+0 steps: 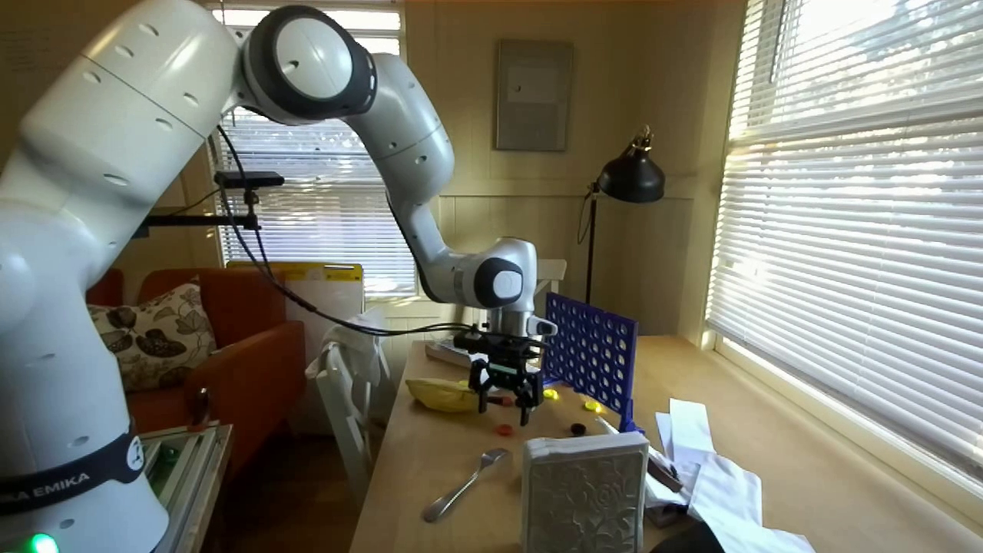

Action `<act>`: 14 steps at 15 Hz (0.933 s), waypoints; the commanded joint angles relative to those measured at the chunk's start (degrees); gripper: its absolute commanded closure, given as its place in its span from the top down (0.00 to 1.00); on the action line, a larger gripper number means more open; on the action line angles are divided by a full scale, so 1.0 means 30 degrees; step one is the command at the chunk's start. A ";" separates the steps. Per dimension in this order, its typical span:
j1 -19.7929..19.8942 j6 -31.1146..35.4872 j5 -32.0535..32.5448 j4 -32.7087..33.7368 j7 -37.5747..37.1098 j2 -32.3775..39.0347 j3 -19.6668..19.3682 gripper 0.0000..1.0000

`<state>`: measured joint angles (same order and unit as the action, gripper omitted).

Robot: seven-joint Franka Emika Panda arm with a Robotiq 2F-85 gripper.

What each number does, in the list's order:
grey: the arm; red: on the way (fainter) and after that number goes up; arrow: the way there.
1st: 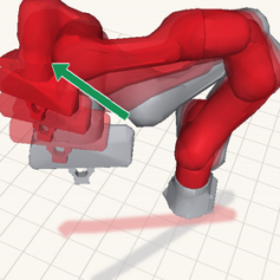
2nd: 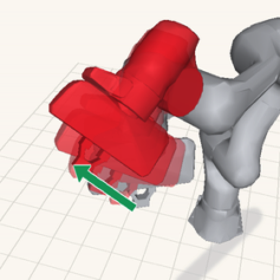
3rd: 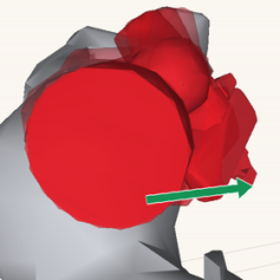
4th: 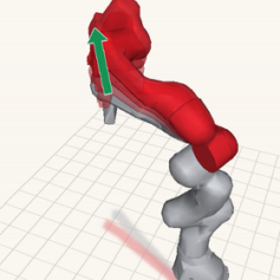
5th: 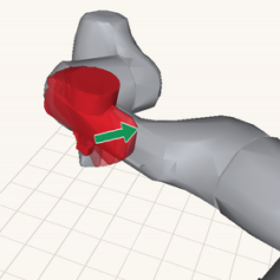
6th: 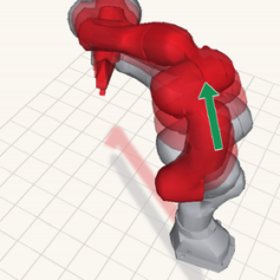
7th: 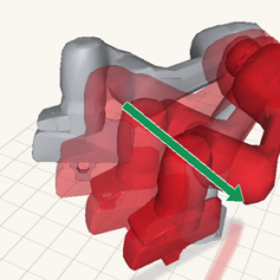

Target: Put one orange chip and black chip in the blue gameboard.

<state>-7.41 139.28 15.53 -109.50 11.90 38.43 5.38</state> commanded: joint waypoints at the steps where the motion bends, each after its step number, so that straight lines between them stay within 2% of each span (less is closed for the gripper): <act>1: 0.0095 -0.0158 -0.0253 0.0236 0.0420 0.0222 0.0129 1.00; 4: 0.0199 -0.0258 -0.0360 0.0434 0.0721 0.0310 0.0268 1.00; 6: -0.0400 0.1198 -0.0417 0.0237 -0.1485 0.0734 -0.0253 1.00; 9: -0.2001 0.3557 0.0182 -0.0273 -0.5537 0.1070 -0.1746 1.00; 14: -0.4075 0.6313 0.0014 -0.0758 -0.8850 0.1652 -0.3340 1.00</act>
<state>-16.07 153.72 15.14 -110.70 -9.19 42.75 -1.72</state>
